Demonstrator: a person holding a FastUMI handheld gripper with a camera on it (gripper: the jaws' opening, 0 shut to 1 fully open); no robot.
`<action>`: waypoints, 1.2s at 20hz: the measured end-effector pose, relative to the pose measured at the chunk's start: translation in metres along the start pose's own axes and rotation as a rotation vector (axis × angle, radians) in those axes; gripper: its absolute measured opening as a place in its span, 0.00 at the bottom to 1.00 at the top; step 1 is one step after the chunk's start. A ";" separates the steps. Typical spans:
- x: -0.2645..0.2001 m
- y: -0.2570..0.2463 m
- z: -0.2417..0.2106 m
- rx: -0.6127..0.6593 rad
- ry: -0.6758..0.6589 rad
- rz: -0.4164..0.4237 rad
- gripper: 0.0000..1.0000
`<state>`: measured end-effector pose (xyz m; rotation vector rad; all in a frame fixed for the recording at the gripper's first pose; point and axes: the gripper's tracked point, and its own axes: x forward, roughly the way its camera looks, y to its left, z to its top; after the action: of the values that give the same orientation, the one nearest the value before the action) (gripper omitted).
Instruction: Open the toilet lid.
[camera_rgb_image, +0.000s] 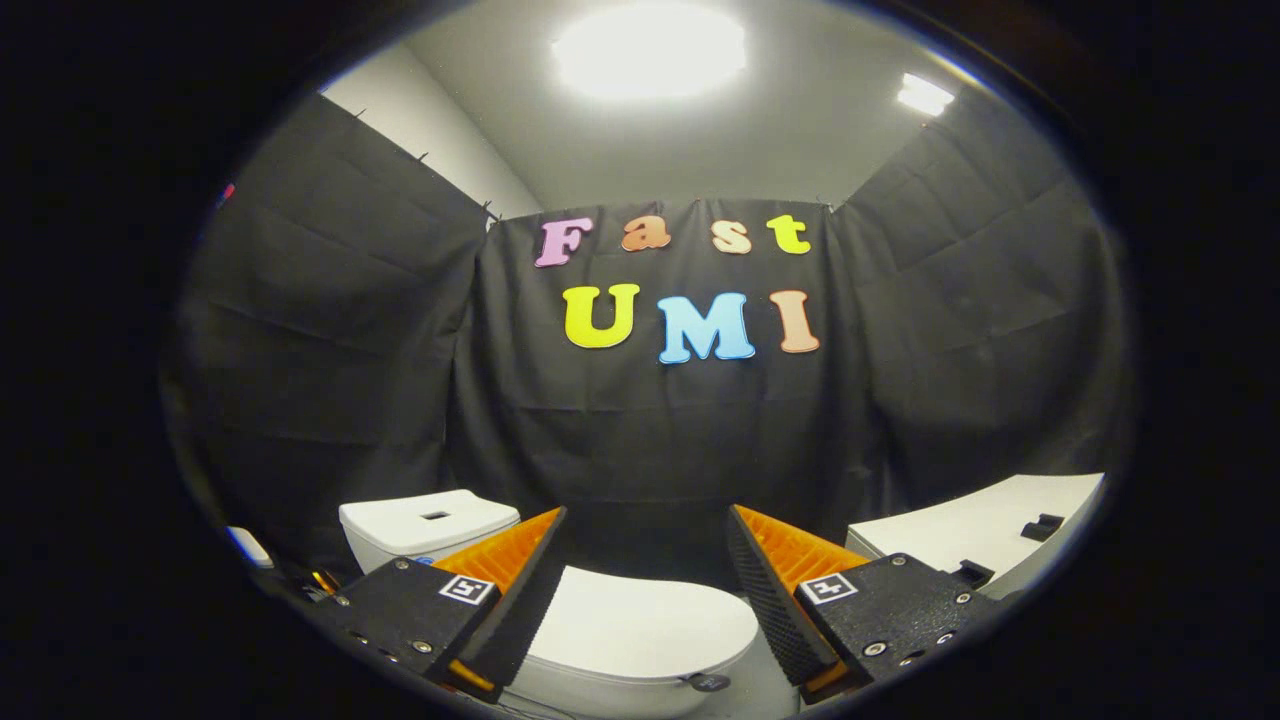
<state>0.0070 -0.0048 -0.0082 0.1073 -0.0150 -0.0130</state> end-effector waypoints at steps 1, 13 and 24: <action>0.005 -0.001 -0.008 0.015 0.020 -0.005 0.95; 0.049 -0.041 -0.097 0.281 0.174 -0.113 0.96; 0.050 -0.086 -0.187 0.552 0.276 -0.274 0.96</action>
<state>0.0590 -0.0708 -0.2031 0.6615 0.2740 -0.2690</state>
